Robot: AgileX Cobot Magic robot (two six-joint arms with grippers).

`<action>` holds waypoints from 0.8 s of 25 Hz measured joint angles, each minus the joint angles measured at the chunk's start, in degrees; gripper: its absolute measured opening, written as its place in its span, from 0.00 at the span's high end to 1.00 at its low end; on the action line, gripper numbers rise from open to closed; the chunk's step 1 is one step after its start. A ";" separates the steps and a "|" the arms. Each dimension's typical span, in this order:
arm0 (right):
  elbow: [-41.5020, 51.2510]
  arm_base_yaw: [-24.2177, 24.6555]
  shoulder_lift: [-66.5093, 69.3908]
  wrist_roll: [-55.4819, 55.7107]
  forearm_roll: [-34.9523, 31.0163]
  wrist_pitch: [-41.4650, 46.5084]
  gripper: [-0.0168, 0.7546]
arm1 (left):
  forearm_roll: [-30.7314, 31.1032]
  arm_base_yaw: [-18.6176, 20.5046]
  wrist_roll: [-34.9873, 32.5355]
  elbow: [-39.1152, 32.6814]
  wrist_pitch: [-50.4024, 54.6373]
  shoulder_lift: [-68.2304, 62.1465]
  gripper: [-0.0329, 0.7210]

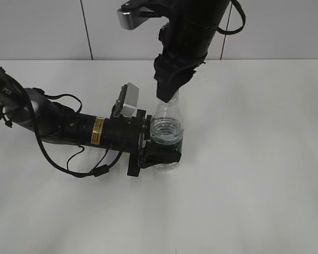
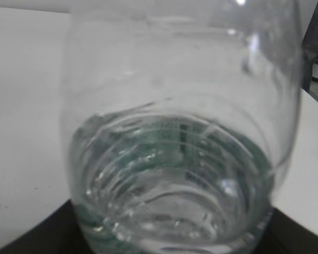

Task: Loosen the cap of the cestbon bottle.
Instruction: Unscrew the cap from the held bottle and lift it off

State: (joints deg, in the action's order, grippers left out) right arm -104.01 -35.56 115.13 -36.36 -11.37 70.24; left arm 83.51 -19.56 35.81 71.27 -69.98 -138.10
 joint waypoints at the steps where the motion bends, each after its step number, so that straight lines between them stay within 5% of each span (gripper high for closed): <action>1: 0.00 0.00 0.00 -1.32 -0.02 0.00 0.59 | 0.10 0.00 0.00 0.00 0.00 0.00 0.41; 20: 0.00 0.00 -0.15 -18.91 -0.50 0.16 0.59 | 0.25 0.00 0.00 0.00 -0.08 0.00 0.41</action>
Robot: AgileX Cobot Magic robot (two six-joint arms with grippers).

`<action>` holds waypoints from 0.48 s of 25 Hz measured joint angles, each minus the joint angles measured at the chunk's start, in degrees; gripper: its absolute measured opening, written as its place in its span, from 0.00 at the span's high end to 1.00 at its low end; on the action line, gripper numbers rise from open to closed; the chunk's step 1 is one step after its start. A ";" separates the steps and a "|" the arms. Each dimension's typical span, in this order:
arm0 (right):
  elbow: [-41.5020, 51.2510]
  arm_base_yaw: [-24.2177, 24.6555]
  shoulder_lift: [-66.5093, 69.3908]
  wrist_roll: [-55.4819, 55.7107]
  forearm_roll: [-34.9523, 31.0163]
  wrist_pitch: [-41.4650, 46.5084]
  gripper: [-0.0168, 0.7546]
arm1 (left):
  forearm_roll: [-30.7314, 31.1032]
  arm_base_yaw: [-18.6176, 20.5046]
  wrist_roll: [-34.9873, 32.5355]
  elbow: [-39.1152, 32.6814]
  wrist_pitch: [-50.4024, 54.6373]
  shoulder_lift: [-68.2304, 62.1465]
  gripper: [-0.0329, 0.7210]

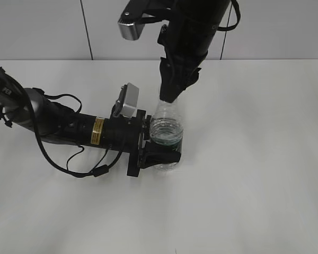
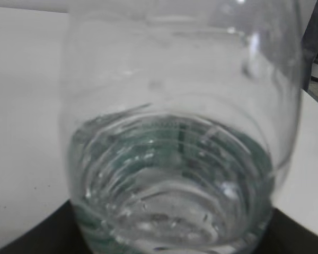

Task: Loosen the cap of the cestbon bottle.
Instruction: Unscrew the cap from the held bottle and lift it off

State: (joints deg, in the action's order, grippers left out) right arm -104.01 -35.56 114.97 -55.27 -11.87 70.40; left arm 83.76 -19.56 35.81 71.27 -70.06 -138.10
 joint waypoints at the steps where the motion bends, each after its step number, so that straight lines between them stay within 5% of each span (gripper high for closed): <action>1: 0.00 0.00 -0.02 -0.58 0.00 0.00 0.59 | 0.03 0.00 0.00 0.00 0.00 0.00 0.41; 12: 0.00 0.00 -0.12 -9.44 0.00 0.10 0.60 | 0.03 0.00 0.00 0.00 0.00 0.00 0.41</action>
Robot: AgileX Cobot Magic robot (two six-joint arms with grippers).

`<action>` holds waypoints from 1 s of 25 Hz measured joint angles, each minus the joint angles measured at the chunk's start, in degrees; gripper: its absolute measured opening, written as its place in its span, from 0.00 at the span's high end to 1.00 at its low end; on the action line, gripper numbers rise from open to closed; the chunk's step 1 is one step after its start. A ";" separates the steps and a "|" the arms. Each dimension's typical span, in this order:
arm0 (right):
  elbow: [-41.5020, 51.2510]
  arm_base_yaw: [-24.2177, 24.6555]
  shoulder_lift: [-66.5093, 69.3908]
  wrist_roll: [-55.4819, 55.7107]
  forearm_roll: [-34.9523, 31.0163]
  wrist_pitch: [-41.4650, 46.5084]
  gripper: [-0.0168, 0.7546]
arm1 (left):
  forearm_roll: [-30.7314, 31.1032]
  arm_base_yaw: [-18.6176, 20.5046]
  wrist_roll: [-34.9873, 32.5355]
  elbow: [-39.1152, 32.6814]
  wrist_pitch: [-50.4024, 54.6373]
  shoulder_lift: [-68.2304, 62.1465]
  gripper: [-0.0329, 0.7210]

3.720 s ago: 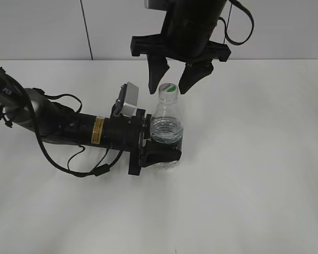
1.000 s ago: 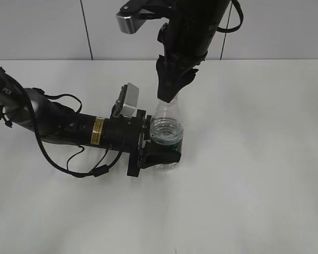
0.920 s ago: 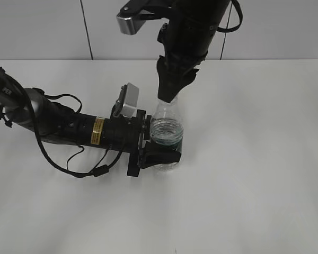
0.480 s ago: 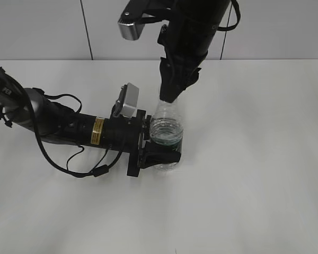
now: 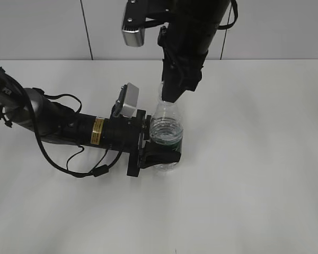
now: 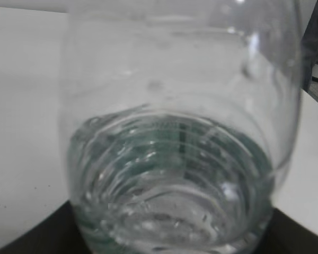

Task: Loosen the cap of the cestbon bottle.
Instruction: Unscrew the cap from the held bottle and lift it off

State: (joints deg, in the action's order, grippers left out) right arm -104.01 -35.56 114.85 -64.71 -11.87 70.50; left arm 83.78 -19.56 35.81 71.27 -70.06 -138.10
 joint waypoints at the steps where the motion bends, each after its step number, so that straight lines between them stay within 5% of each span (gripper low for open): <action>1: 0.00 0.00 0.00 -0.59 0.00 0.00 0.60 | 0.00 0.00 0.00 0.00 0.00 0.00 0.41; 18: 0.00 0.00 -2.30 -0.94 -0.55 -0.34 0.60 | 0.53 0.05 -0.19 0.00 -0.16 0.00 0.41; 25: -1.47 0.00 -2.30 7.71 1.64 -0.34 0.60 | 0.60 0.05 -0.19 0.00 -0.21 0.00 0.41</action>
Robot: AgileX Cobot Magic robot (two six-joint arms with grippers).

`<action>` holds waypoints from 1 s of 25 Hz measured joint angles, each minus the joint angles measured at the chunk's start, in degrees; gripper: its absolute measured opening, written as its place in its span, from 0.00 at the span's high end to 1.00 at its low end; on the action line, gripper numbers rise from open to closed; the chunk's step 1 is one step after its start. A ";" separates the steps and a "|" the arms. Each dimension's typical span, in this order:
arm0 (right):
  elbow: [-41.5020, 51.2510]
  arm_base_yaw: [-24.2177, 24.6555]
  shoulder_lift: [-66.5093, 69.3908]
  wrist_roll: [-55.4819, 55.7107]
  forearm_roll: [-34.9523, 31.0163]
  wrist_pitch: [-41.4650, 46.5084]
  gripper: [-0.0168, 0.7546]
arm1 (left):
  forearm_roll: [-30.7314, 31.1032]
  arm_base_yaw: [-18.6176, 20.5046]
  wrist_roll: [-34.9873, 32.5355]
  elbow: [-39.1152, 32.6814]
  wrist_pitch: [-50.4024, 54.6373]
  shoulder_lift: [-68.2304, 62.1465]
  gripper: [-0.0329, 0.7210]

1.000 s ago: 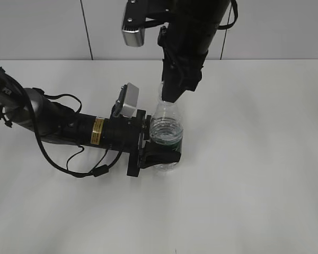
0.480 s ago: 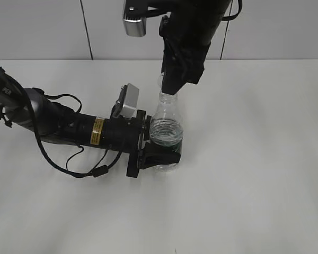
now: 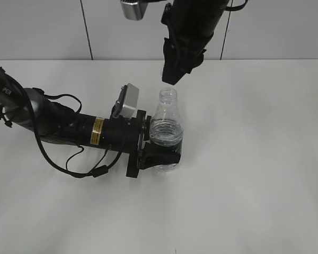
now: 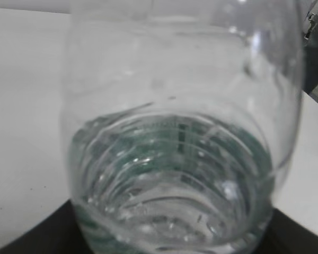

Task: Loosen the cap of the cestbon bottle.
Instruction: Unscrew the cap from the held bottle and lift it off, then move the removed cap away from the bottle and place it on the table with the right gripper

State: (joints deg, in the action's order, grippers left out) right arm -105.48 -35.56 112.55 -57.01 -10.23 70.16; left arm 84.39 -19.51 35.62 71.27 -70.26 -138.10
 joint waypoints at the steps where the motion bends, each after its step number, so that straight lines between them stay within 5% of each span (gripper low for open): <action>1: -0.57 0.25 0.00 1.91 0.48 0.00 0.60 | 0.00 0.00 0.00 0.00 -0.06 0.00 0.41; 7: -3.29 3.42 -0.06 12.75 0.77 0.00 0.60 | 0.00 0.00 0.00 0.00 -0.25 0.00 0.41; 17: -3.24 18.11 -0.06 33.66 -0.28 0.00 0.60 | 0.00 0.00 0.00 0.00 -0.36 0.00 0.41; 25: 9.02 24.82 -0.06 39.16 -1.56 -4.73 0.60 | 0.00 0.00 0.00 0.00 -0.48 0.00 0.41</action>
State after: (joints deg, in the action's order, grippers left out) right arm -96.46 -10.75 112.49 -17.85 -11.79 65.43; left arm 84.39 -19.51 35.62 71.27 -70.75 -138.10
